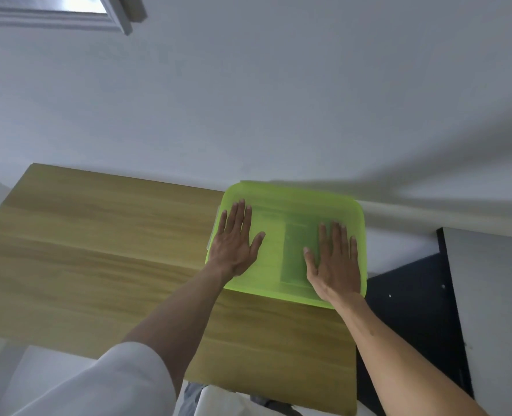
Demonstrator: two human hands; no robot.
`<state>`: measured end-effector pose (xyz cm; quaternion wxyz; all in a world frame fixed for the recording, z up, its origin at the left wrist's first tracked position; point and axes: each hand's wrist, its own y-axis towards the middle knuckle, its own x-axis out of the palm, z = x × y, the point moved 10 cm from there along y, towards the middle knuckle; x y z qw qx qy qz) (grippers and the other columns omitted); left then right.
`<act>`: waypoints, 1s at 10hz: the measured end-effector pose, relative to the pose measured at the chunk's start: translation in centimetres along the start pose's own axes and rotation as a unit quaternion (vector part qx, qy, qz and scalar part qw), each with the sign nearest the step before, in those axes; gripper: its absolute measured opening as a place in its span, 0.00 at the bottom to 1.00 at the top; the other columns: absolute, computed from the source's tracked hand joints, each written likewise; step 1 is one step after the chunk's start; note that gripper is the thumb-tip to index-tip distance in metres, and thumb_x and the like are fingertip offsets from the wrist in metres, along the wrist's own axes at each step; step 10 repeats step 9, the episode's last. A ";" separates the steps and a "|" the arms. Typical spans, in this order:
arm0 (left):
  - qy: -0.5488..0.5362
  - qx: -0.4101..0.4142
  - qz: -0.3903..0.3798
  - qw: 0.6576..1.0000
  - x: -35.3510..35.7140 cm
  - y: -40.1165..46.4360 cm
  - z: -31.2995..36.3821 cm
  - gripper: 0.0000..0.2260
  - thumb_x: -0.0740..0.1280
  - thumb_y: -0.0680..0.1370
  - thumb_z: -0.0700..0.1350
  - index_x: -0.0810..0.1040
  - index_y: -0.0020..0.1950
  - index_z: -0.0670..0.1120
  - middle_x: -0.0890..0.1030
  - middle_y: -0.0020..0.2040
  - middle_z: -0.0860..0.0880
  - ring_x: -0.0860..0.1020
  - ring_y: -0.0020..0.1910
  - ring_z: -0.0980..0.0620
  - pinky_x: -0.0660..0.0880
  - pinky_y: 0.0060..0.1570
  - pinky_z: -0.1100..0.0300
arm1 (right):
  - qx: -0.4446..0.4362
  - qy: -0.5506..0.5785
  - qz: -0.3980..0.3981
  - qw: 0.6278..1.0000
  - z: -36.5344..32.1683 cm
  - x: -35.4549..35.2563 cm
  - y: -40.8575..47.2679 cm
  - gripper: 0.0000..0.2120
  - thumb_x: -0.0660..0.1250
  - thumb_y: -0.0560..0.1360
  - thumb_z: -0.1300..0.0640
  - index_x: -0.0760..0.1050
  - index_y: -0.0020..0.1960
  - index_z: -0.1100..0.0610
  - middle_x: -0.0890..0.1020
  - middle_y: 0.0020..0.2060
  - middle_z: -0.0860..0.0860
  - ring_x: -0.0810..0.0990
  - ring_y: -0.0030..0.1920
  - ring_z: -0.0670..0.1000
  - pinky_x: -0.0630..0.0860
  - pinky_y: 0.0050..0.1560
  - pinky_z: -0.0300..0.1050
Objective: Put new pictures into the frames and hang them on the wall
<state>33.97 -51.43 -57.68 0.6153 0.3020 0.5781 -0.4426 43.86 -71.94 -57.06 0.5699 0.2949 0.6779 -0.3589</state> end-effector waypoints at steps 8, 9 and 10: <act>-0.232 0.021 0.127 0.964 -6.8 -3.2 -2.3 0.32 0.47 0.81 0.62 0.48 0.80 0.45 0.47 0.80 0.51 0.43 0.79 0.55 0.37 0.77 0.54 | -0.042 0.283 -0.003 0.958 1.3 -3.4 -1.4 0.39 0.50 0.78 0.33 0.39 0.81 0.49 0.35 0.79 0.46 0.31 0.77 0.43 0.33 0.77 0.50; -0.293 -0.049 0.226 0.928 -8.1 -10.0 -7.7 0.30 0.49 0.82 0.59 0.54 0.80 0.43 0.56 0.79 0.49 0.52 0.79 0.54 0.45 0.78 0.51 | -0.035 0.347 0.106 0.931 3.2 -5.4 -7.9 0.35 0.54 0.79 0.39 0.50 0.81 0.50 0.47 0.80 0.43 0.43 0.79 0.42 0.41 0.79 0.51; -0.293 -0.049 0.226 0.928 -8.1 -10.0 -7.7 0.30 0.49 0.82 0.59 0.54 0.80 0.43 0.56 0.79 0.49 0.52 0.79 0.54 0.45 0.78 0.51 | -0.035 0.347 0.106 0.931 3.2 -5.4 -7.9 0.35 0.54 0.79 0.39 0.50 0.81 0.50 0.47 0.80 0.43 0.43 0.79 0.42 0.41 0.79 0.51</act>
